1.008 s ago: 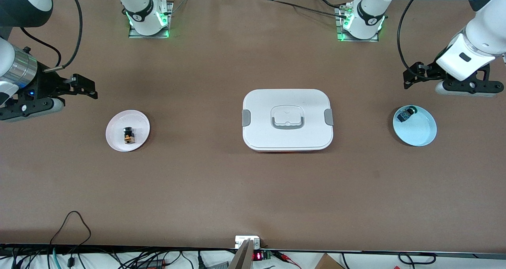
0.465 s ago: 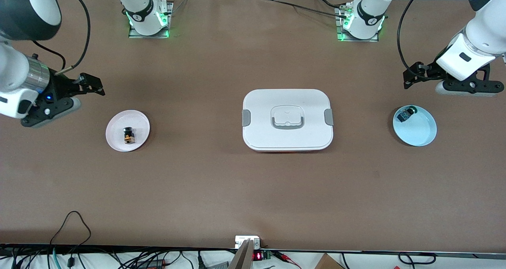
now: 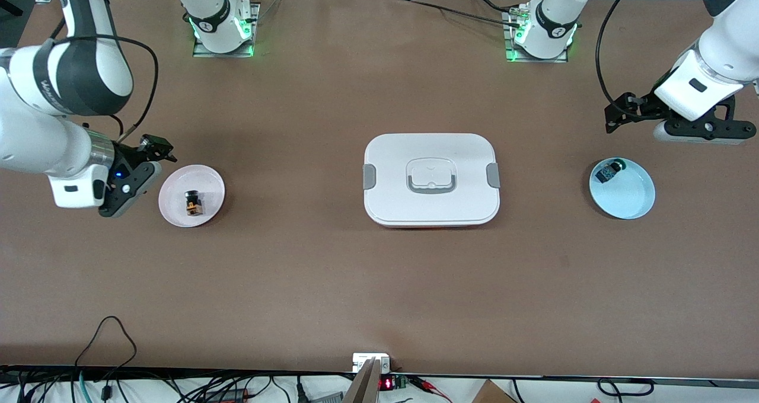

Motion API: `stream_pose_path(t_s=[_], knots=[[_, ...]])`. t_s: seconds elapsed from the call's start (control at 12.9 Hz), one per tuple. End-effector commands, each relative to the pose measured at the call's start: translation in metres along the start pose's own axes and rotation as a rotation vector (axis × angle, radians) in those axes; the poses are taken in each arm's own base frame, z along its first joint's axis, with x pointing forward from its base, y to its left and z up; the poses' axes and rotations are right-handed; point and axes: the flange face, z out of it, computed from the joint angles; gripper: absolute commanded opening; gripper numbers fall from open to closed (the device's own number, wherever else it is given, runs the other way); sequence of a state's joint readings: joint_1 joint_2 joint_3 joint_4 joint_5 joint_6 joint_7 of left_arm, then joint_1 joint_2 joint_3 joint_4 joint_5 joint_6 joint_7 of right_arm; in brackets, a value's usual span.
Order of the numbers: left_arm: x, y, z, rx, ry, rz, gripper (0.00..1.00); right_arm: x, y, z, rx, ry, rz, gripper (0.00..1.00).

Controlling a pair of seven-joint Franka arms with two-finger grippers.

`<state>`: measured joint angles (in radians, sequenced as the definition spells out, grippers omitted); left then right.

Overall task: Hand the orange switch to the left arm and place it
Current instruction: 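Move the right gripper over the orange switch in the white dish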

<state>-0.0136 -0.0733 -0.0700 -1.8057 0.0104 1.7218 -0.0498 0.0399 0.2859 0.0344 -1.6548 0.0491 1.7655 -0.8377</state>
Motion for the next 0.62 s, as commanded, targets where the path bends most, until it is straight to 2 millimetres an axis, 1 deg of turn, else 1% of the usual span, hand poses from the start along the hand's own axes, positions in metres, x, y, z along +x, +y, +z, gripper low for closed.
stream_pose_path(t_s=[0.0, 0.16, 0.23, 0.47, 0.54], knots=[[-0.004, 0.002, -0.008, 0.009, 0.0, -0.002, 1.0, -0.004, -0.003, 0.021, -0.016, -0.018, -0.169, 1.0], [-0.005, 0.002, -0.008, 0.009, -0.004, -0.002, 1.0, 0.001, -0.004, 0.038, -0.044, -0.048, -0.288, 1.0], [-0.005, 0.002, -0.008, 0.009, -0.004, -0.004, 1.0, 0.003, 0.0, 0.051, -0.046, -0.049, -0.355, 1.0], [-0.005, 0.003, -0.008, 0.009, -0.004, -0.002, 1.0, 0.004, 0.023, 0.087, -0.045, -0.046, -0.544, 1.0], [-0.005, 0.003, -0.008, 0.009, -0.004, -0.002, 1.0, 0.004, 0.029, 0.095, -0.05, -0.043, -0.597, 1.0]])
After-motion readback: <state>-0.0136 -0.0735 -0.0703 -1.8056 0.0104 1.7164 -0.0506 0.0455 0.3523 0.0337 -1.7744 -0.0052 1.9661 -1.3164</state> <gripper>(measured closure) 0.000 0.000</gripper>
